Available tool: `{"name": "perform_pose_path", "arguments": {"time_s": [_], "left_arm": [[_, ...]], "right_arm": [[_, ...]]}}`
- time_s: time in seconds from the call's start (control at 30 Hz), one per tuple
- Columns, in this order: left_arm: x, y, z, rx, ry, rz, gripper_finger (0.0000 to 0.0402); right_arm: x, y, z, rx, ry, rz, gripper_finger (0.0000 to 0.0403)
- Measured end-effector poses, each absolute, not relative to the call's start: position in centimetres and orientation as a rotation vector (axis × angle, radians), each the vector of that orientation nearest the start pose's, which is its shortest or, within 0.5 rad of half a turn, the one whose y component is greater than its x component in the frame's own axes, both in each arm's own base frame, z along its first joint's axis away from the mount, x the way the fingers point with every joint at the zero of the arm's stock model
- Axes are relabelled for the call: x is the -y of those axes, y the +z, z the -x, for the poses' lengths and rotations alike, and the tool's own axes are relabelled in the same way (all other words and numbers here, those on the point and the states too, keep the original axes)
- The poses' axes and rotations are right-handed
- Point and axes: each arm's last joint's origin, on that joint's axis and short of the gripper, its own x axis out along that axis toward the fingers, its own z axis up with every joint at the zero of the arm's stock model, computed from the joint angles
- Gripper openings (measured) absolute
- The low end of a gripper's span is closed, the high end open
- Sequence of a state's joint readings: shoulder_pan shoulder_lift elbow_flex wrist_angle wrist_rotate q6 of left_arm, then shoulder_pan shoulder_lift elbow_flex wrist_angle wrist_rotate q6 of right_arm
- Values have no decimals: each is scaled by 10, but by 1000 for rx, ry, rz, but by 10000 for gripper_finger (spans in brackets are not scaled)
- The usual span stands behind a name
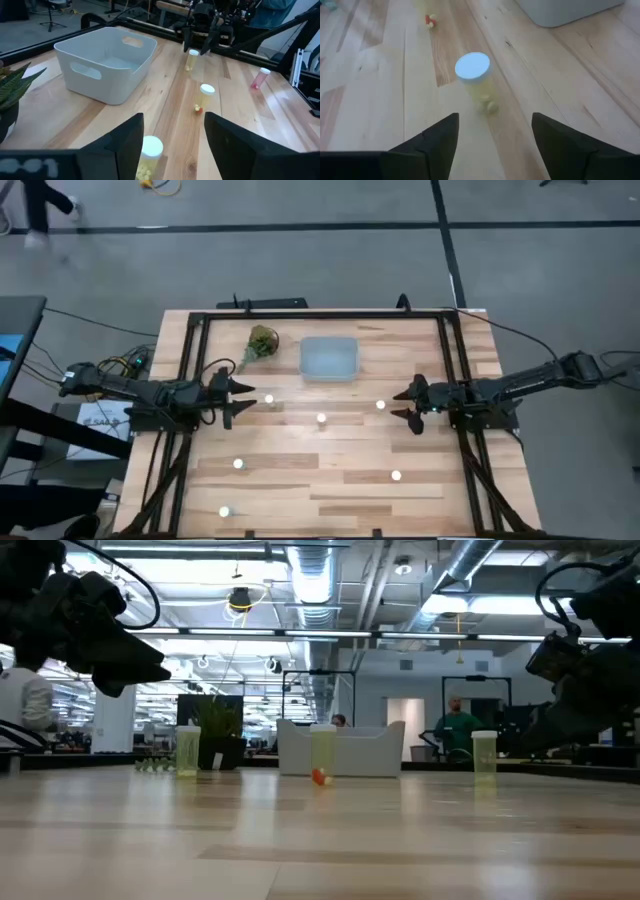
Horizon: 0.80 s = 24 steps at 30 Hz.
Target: Pick and place pill bottles into a basket
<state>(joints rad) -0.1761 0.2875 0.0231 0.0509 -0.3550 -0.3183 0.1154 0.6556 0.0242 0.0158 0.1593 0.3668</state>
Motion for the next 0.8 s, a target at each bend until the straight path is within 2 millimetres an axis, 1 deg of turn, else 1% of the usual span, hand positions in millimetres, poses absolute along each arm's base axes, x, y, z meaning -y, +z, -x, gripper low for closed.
{"name": "perform_pose_path", "arguments": {"time_s": [0.5, 0.6, 0.8], "left_arm": [[10, 152, -112, -176, 210, 260, 199], [9, 152, -112, -172, 222, 259, 199], [9, 152, -112, -169, 228, 259, 199]], "right_arm": [[-10, 114, -125, -573, -146, -268, 244], [-11, 112, -125, -596, -144, -266, 244], [-15, 112, -131, -570, -113, -267, 244]]}}
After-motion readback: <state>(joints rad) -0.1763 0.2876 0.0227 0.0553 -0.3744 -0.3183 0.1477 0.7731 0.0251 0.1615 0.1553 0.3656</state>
